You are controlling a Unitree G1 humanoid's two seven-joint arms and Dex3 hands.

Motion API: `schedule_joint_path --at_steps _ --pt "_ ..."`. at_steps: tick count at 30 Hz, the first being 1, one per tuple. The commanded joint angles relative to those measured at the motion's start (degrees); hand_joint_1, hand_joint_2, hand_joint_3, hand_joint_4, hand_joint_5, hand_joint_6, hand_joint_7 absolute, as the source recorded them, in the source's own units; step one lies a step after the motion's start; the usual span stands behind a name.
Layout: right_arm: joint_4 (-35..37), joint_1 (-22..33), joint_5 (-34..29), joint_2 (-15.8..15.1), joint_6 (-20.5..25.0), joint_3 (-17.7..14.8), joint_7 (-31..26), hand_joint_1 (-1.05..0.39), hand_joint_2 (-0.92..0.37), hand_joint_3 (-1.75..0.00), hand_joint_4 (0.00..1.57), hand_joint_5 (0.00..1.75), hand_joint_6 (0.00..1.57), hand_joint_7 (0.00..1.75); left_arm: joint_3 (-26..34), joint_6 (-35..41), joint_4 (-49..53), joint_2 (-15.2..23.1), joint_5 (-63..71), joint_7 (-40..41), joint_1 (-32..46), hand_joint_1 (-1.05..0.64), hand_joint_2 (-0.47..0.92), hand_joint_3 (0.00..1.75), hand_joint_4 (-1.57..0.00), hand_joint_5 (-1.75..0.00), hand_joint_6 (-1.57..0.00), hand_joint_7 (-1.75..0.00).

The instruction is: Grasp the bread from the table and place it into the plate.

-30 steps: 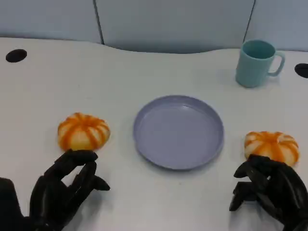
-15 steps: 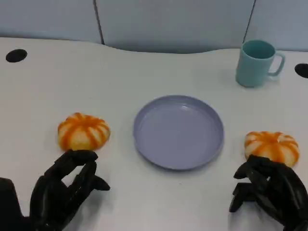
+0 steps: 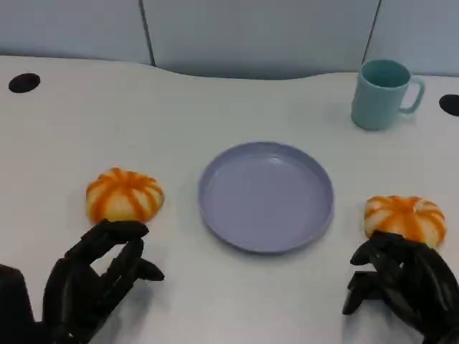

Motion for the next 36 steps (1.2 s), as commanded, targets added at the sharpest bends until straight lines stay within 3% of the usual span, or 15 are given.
schedule_joint_path --at_steps 1,8,17,22,30,36 --pt "0.3 -0.4 0.0 0.0 -1.0 -0.3 -0.3 -0.96 -0.79 -0.01 1.43 0.86 1.25 0.80 -0.9 -9.5 1.9 1.7 3.8 -1.7 -0.4 -0.29 0.92 0.28 -0.66 -1.03 -0.82 -0.22" --pt "0.5 -0.6 -0.4 0.1 -1.5 0.0 -0.4 -0.96 -0.80 -0.01 1.41 0.89 1.24 0.82 -3.8 -26.4 5.2 6.7 15.6 0.4 -1.7 -0.50 0.92 0.12 -0.49 -0.85 -0.62 -0.02" --pt "0.1 -0.6 -0.7 0.1 -0.6 0.1 -1.1 -0.96 -0.80 0.00 1.41 0.89 1.25 0.81 -6.8 -31.6 0.9 14.1 32.6 9.2 -2.5 -0.50 0.92 0.02 -0.28 -0.45 -0.41 0.00" --pt "0.7 -0.8 -0.4 0.2 -0.9 -0.1 -0.6 -0.96 -0.80 0.00 1.40 0.90 1.24 0.81 -9.1 -30.4 -3.0 19.4 42.9 13.2 -3.6 -0.53 0.86 0.00 -0.12 -0.37 -0.26 0.00" --pt "1.5 -1.2 -0.3 0.2 -1.3 -0.1 -0.1 -0.96 -0.80 0.00 1.40 0.90 1.23 0.82 -12.6 -25.7 -9.9 24.8 60.8 22.1 -4.6 -0.68 0.90 0.01 -0.04 -0.26 -0.19 0.00" --pt "0.9 -1.0 -0.2 0.3 -0.6 -0.1 -0.4 -0.95 -0.79 0.00 1.39 0.89 1.23 0.82 -15.2 -20.5 -14.0 27.2 68.0 24.3 -5.5 -0.72 0.90 0.00 0.00 -0.17 -0.15 0.00"
